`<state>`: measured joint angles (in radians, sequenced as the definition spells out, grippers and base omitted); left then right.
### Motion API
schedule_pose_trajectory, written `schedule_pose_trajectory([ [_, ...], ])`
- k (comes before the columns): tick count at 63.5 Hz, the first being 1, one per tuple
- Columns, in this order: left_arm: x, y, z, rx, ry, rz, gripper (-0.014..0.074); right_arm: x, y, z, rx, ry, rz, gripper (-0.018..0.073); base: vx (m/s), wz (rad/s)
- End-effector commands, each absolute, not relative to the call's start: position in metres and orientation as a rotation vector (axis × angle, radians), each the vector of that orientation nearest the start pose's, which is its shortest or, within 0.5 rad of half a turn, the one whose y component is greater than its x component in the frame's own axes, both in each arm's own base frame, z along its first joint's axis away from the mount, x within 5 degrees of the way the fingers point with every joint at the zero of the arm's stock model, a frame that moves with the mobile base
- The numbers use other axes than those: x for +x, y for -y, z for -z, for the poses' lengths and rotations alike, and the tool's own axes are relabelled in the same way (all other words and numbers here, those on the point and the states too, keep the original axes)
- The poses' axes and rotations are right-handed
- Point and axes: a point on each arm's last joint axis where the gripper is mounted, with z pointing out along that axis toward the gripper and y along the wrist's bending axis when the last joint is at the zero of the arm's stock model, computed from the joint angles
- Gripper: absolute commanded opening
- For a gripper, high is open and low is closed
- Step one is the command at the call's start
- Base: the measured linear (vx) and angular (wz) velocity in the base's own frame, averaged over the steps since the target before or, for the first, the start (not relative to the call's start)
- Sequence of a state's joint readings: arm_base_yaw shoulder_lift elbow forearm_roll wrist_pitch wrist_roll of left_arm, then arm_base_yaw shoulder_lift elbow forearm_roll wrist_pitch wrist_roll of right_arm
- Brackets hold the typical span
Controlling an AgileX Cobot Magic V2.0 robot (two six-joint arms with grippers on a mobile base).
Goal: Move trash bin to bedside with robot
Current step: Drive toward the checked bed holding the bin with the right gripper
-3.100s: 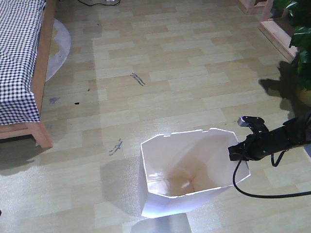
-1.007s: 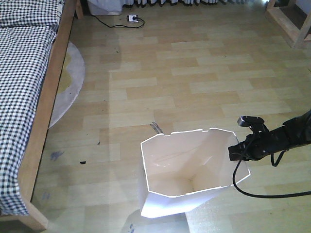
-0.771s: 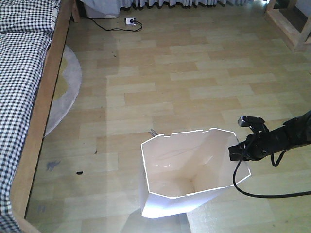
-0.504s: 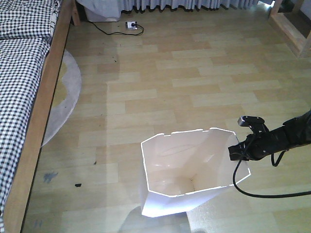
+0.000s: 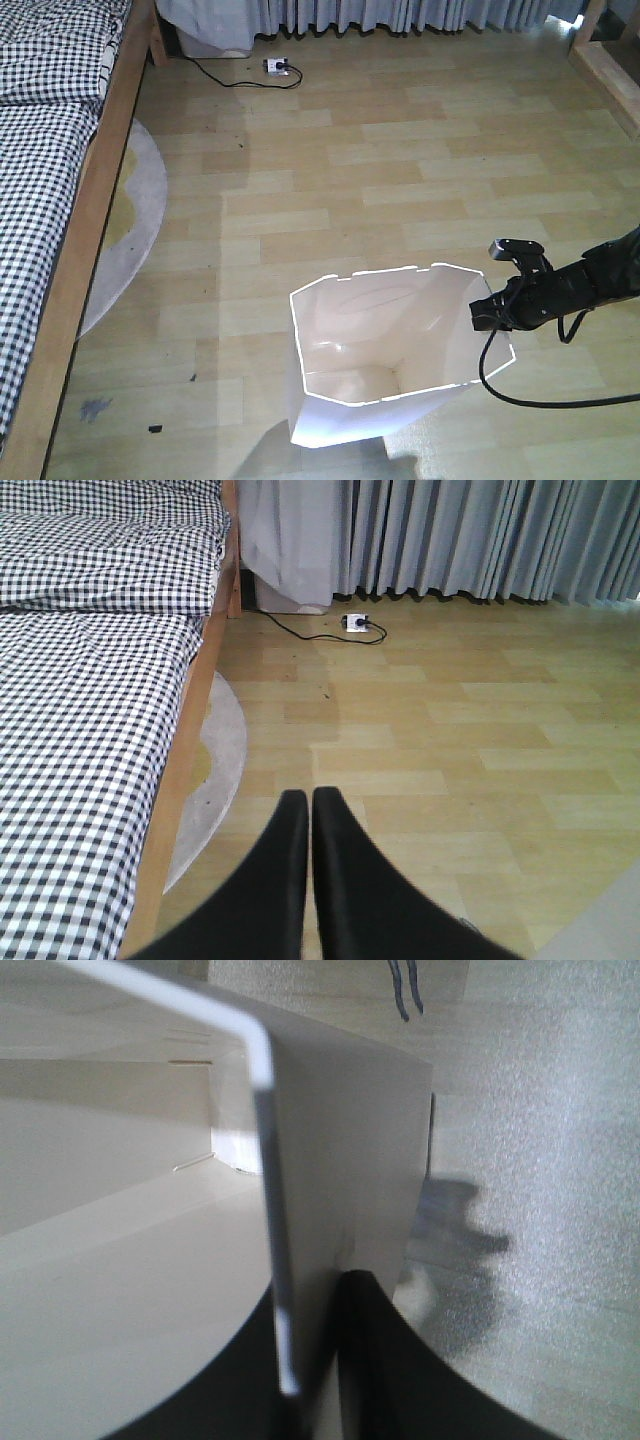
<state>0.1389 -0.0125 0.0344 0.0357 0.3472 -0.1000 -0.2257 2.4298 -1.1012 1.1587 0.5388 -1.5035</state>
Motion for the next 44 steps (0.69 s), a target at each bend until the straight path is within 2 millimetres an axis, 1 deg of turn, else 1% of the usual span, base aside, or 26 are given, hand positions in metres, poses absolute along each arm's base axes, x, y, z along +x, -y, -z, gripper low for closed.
schedule_pose_trajectory([
  [1,0.0535,-0.0082,-0.1764,-0.191,-1.766,-0.054,-0.0006,0.3622,0.0261,-0.0071,-0.247,-2.683,-0.85,-0.0005,0.24,0.01],
  [44,0.0535,-0.0082,-0.1764,-0.191,-1.766,-0.054,-0.0006,0.3622,0.0261,-0.0071,-0.247,-2.683,-0.85,-0.0005,0.23,-0.01],
])
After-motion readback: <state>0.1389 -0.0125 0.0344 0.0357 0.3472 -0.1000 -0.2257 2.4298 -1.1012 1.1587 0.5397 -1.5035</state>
